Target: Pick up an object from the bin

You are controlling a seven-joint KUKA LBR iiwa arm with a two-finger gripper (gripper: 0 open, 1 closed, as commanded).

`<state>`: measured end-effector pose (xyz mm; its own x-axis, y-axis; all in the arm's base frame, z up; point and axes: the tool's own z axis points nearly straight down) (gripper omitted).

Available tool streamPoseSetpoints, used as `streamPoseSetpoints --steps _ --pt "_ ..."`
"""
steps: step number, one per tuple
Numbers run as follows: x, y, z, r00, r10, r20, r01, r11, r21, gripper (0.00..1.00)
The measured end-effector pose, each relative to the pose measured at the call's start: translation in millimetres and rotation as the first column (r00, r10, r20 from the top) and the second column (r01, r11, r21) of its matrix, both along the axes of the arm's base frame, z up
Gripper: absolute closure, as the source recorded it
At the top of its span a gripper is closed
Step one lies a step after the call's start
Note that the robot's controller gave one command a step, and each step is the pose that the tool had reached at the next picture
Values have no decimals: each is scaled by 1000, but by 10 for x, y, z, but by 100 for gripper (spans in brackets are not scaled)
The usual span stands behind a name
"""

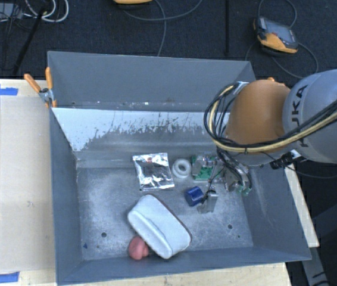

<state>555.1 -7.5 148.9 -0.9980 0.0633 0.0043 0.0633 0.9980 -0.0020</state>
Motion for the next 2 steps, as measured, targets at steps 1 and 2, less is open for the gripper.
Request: streamPoseSetpoints --steps 1,2 --pt "587 -477 -816 1000 0 1 0 1000 2 0" --pt "613 -474 -750 1000 0 15 0 1000 1 100"
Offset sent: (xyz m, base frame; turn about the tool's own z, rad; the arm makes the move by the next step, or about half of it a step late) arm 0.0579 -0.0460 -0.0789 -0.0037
